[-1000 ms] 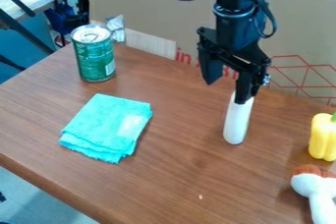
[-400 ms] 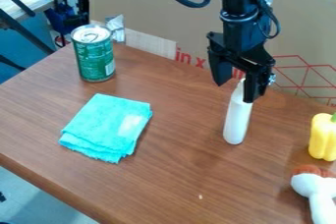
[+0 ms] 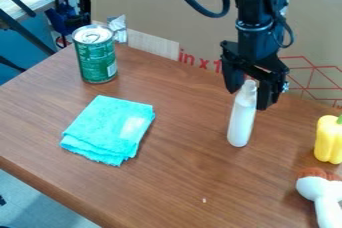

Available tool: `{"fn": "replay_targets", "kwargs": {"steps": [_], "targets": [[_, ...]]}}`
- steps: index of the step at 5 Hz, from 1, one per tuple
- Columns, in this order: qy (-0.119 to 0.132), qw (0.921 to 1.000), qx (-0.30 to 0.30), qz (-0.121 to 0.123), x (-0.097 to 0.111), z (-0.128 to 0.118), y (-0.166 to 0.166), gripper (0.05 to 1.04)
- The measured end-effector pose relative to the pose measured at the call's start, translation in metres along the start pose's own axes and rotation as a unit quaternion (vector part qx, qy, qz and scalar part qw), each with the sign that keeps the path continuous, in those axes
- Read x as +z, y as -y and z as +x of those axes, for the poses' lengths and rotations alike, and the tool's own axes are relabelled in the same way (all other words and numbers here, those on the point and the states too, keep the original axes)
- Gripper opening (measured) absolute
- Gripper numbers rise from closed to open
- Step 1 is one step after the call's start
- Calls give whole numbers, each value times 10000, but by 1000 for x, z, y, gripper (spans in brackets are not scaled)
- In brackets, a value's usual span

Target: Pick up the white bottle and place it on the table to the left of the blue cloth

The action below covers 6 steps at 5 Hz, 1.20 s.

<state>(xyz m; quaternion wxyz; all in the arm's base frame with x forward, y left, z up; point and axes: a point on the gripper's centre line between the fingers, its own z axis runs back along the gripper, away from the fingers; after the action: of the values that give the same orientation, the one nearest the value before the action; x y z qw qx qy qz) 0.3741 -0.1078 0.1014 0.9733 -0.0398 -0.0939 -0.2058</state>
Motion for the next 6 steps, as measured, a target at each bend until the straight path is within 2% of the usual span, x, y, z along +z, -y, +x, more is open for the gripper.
{"fn": "replay_targets", "kwargs": {"steps": [1,2,3,4,5,6], "targets": [[-37,10000,55,-29,-5,4,3,962],[-161,9998,98,-20,-14,8,6,690],[-129,9998,180,-16,-15,7,5,624],[-227,9996,138,-61,-13,0,5,624],[-242,9991,-152,-310,11,-13,6,624],[-483,9967,-359,-545,47,-38,7,624]]}}
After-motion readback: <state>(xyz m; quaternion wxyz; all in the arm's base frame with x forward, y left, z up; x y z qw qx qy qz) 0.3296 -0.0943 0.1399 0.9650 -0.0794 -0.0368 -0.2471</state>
